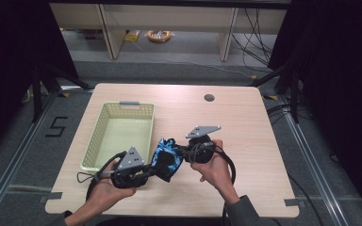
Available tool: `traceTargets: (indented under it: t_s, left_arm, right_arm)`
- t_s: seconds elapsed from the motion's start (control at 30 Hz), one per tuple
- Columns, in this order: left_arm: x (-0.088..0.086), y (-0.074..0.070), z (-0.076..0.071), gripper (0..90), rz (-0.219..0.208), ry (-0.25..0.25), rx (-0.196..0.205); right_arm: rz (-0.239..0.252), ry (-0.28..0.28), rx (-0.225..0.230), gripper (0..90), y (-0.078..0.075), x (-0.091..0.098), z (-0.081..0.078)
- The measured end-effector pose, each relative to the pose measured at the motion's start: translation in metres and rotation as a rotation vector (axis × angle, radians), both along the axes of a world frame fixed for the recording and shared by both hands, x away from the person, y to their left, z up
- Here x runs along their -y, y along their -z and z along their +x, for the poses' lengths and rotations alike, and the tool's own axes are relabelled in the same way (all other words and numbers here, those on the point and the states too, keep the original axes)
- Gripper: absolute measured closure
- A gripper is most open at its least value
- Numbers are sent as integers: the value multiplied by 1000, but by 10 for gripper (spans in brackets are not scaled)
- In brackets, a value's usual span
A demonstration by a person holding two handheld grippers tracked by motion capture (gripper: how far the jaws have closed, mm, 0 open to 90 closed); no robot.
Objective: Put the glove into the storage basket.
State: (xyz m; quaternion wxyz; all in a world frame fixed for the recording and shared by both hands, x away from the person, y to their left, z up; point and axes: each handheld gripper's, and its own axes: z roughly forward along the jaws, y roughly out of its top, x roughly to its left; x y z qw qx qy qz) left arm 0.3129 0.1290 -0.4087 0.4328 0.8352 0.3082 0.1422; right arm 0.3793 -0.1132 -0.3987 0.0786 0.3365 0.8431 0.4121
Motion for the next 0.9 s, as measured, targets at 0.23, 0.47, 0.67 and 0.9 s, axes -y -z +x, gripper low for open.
traceTargets:
  t_s: [0.23, 0.47, 0.67, 0.9]
  left_arm:
    - [-16, -15, 2, 802, 15, -28, 9]
    - [-36, -21, 6, 803, -2, -74, 1]
    - [-52, -21, 7, 803, -5, -100, 1]
    - [-74, -19, 10, 802, -16, -150, -3]
  right_arm:
    - [22, -17, 21, 834, -14, -17, 11]
    - [19, -77, 37, 834, -22, -39, 25]
    - [17, -82, 13, 834, -25, -63, 32]
    - [-6, -110, 11, 833, -25, -87, 41]
